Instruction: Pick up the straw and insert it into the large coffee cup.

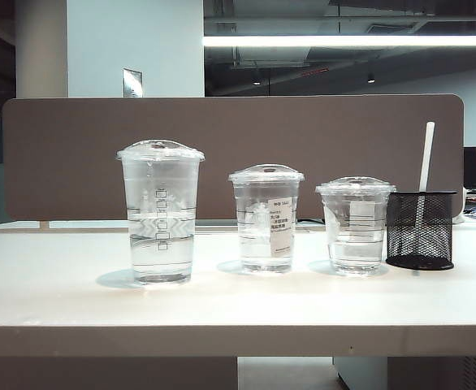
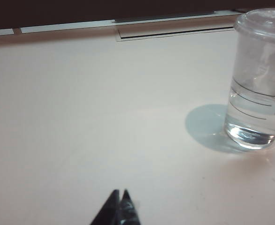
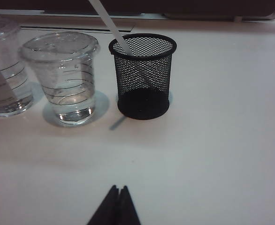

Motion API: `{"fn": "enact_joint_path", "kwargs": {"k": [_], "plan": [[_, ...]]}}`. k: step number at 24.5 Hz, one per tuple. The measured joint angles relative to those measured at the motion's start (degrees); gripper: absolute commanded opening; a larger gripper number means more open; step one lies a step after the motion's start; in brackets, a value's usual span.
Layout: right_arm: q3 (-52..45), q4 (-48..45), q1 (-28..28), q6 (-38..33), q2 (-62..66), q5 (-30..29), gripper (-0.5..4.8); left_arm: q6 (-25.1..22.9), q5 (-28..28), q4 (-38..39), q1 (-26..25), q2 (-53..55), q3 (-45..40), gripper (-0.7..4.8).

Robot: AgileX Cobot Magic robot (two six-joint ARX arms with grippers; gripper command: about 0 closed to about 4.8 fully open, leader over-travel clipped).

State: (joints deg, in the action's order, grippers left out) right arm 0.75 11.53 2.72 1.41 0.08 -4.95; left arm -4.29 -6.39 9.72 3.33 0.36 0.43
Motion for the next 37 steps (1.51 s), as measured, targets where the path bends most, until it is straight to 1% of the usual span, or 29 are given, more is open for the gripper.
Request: {"fn": "enact_joint_path", "kwargs": {"k": [8,10,13,14,18,20,24,27,28,29,30,32,33,34,37], "plan": [[0.0,0.0,0.0,0.0,0.0,0.0,0.0,0.0,0.0,0.07,0.0,0.0,0.07,-0.02],[0.0,0.0,0.0,0.0,0.0,0.0,0.0,0.0,0.0,1.75,0.0,0.07,0.98,-0.02],[0.0,0.0,0.0,0.0,0.0,0.0,0.0,0.0,0.0,6.78,0.0,3.45,6.38,-0.02],[0.0,0.0,0.0,0.0,0.0,0.0,0.0,0.0,0.0,10.21,0.0,6.43,10.21,-0.02],[0.0,0.0,0.0,0.0,0.0,0.0,0.0,0.0,0.0,20.65,0.0,13.0,20.0,-0.02],[0.0,0.0,0.0,-0.02,0.0,0.0,0.0,0.0,0.0,24.28,0.0,15.78,24.92,-0.02],[0.0,0.0,0.0,0.0,0.0,0.0,0.0,0.0,0.0,25.9,0.0,21.33,33.83,-0.02],[0.0,0.0,0.0,0.0,0.0,0.0,0.0,0.0,0.02,25.79,0.13,24.37,42.86,-0.02],[0.0,0.0,0.0,0.0,0.0,0.0,0.0,0.0,0.04,25.64,0.76,24.87,45.11,-0.02],[0.0,0.0,0.0,0.0,0.0,0.0,0.0,0.0,0.02,25.27,2.47,25.68,48.74,-0.02],[0.0,0.0,0.0,0.0,0.0,0.0,0.0,0.0,0.0,25.11,3.54,25.81,50.31,-0.02],[0.0,0.0,0.0,0.0,0.0,0.0,0.0,0.04,0.0,25.92,7.89,25.81,55.74,-0.02],[0.0,0.0,0.0,0.0,0.0,0.0,0.0,0.04,0.0,26.29,8.92,25.79,57.13,-0.02],[0.0,0.0,0.0,0.0,0.0,0.0,0.0,1.22,-0.22,28.41,10.91,25.77,60.35,-0.02],[0.0,0.0,0.0,0.0,0.0,0.0,0.0,7.58,-1.77,36.39,14.19,25.94,64.87,-0.02]]}}
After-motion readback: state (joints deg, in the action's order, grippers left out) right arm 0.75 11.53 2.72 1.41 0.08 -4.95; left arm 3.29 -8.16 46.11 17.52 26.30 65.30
